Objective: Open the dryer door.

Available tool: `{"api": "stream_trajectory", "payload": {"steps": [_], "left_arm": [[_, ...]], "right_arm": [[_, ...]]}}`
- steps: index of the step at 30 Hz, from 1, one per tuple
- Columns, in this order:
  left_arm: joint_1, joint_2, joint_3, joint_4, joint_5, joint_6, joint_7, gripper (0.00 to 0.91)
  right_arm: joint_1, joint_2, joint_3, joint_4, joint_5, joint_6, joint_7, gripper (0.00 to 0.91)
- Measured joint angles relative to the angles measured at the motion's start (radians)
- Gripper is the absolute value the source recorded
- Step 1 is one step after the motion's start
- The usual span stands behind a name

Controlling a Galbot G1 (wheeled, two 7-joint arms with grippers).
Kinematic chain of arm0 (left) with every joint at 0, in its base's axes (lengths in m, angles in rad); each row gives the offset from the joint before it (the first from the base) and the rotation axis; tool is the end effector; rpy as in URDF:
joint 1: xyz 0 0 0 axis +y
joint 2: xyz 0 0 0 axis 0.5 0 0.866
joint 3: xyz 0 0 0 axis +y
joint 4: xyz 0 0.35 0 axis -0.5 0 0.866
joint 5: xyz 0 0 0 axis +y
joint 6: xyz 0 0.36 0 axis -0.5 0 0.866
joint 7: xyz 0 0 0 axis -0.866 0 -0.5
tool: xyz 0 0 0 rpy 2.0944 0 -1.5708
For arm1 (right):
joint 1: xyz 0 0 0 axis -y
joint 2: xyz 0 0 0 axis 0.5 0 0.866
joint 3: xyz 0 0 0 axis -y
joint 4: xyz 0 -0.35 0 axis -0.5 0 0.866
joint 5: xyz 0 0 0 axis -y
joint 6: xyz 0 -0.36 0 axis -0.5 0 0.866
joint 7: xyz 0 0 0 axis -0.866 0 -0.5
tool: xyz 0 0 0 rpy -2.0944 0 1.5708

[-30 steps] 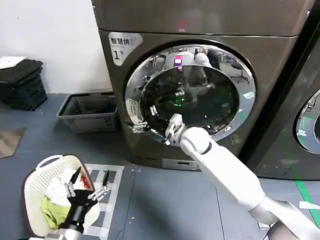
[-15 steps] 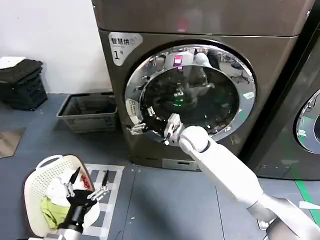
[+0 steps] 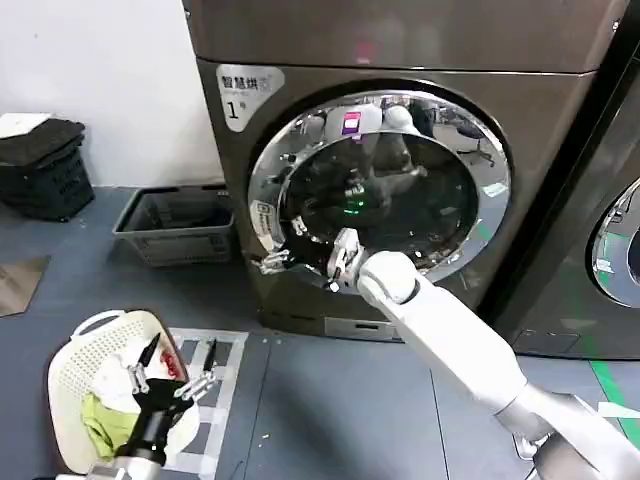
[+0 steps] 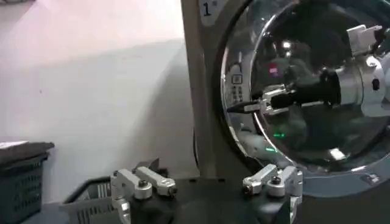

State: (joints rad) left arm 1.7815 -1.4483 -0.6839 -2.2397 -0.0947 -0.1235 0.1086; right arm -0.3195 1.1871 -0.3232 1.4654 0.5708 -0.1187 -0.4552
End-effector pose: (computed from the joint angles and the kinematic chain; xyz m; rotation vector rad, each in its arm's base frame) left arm 0.1263 0.0602 -0.2761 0.1060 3.0709 0.1667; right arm 0.4831 0.1035 -0.1858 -1.6651 2.5729 -0.2842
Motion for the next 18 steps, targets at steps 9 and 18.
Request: {"api": "stream_trajectory", "payload": {"steps": [9,18], "left_arm": [[-0.006,0.003,-0.002,0.000,-0.002,0.002,0.000,0.907],[-0.054,0.036,-0.042,0.005,-0.078,0.044,0.005,0.907]], "right_arm": [[-0.019,-0.041,-0.013,0.063,0.019,0.005,-0.038,0.907],[-0.042,-0.100,-0.032,0.143,0.026,0.009,-0.055,0.907]]}}
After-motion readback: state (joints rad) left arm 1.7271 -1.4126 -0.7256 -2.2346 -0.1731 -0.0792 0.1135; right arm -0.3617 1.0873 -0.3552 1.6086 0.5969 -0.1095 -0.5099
